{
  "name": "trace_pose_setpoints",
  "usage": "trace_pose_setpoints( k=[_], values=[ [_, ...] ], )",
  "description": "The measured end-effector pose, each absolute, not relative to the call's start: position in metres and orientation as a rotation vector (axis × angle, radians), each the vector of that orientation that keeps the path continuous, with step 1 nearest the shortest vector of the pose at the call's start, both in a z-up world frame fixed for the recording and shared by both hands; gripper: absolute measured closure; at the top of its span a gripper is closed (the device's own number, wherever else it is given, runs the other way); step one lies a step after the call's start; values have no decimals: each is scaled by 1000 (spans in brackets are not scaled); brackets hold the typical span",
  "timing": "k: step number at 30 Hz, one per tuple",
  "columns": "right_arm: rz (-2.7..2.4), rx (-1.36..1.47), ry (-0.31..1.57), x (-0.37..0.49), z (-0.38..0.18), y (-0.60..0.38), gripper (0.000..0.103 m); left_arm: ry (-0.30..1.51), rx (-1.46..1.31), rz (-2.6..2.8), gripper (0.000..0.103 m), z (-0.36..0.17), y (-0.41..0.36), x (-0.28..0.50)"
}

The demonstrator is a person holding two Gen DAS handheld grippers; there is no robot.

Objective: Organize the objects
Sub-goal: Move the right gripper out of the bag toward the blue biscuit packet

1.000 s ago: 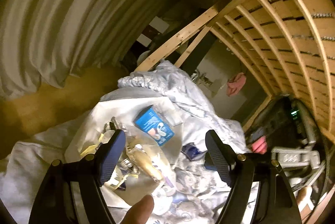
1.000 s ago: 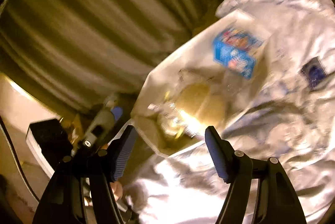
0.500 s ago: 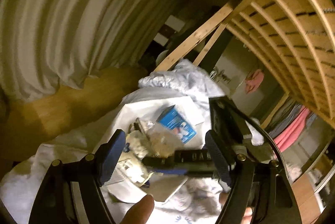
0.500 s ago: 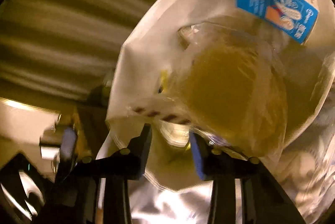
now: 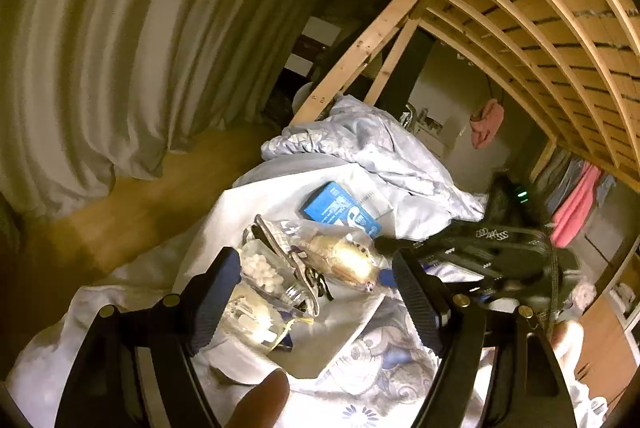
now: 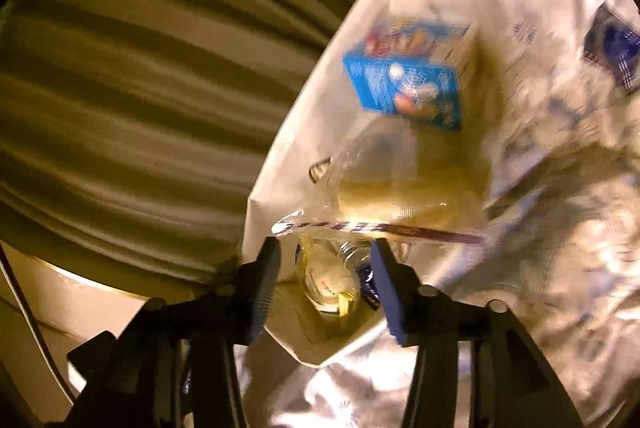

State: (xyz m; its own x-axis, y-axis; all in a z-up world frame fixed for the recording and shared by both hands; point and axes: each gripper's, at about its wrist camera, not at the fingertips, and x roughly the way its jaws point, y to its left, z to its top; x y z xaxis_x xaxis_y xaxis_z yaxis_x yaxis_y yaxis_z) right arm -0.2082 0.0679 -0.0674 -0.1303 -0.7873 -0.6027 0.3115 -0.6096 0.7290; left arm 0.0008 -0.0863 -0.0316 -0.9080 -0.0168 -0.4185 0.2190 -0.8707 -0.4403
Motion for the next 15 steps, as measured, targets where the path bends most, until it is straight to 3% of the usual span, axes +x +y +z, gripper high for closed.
trace_pose_setpoints(
  k=[8,15],
  values=[
    [-1950,1123,-764,-213,-28,137,48,666,649,-2926,26,-23,-61,-5],
    [-2077,1183,-797,-223,-39,193,48,599,686,-3006,26,-16,-23,-15]
  ],
)
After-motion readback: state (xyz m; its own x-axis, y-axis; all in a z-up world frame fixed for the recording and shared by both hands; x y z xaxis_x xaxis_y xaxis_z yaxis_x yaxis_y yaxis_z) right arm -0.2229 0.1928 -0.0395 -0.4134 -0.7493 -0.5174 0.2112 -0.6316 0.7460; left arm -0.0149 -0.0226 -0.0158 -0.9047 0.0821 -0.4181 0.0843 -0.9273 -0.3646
